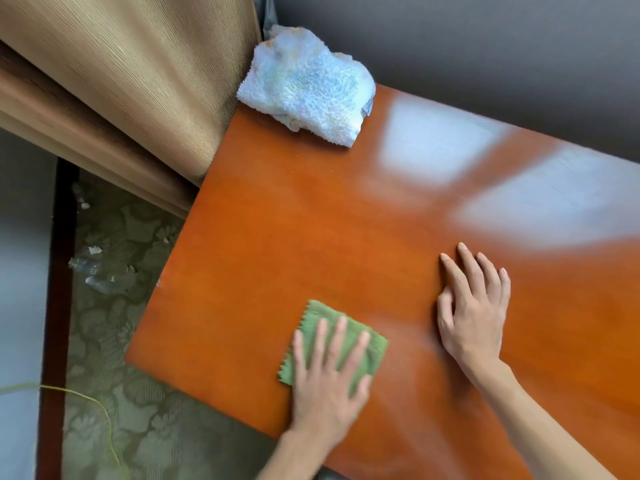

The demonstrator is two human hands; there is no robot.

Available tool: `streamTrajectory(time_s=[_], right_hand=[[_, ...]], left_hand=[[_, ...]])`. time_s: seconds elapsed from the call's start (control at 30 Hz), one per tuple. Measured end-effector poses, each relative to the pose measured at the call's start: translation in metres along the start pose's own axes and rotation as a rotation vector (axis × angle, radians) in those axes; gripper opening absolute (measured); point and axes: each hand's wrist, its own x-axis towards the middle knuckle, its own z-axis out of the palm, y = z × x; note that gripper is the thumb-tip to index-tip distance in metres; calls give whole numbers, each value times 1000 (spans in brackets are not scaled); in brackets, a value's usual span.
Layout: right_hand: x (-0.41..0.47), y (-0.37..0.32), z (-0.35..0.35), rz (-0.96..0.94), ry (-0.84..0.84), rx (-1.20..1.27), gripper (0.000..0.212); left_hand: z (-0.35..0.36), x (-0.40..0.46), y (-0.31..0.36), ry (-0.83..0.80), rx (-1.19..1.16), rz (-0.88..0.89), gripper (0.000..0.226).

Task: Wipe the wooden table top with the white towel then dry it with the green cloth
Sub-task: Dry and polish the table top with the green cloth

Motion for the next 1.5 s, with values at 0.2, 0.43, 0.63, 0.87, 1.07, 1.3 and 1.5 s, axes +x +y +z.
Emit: streamTrajectory(time_s=[0.2,0.43,0.63,0.87,1.07,1.3,1.5], right_hand=[[2,-1,-4,5,-17,5,50],[23,19,-27,-6,-99,226,42],[67,89,-42,272,82,373,35],[78,153,-48,463,240,348,31],[76,153,-39,398,245,249,32],[79,154,-37,379,278,255,33],[79,156,-37,397,272,273,36]], left_hand=[[-9,46,9,9,-18,96,72],[-73,144,-124,129,-57,-330,65],[-96,204,-172,188,-103,-546,64],[-91,238,-79,209,-108,-463,62],[-56,217,68,210,-20,-153,59],[-40,233,199,144,32,289,64],[-81,325,127,141,5,168,62]])
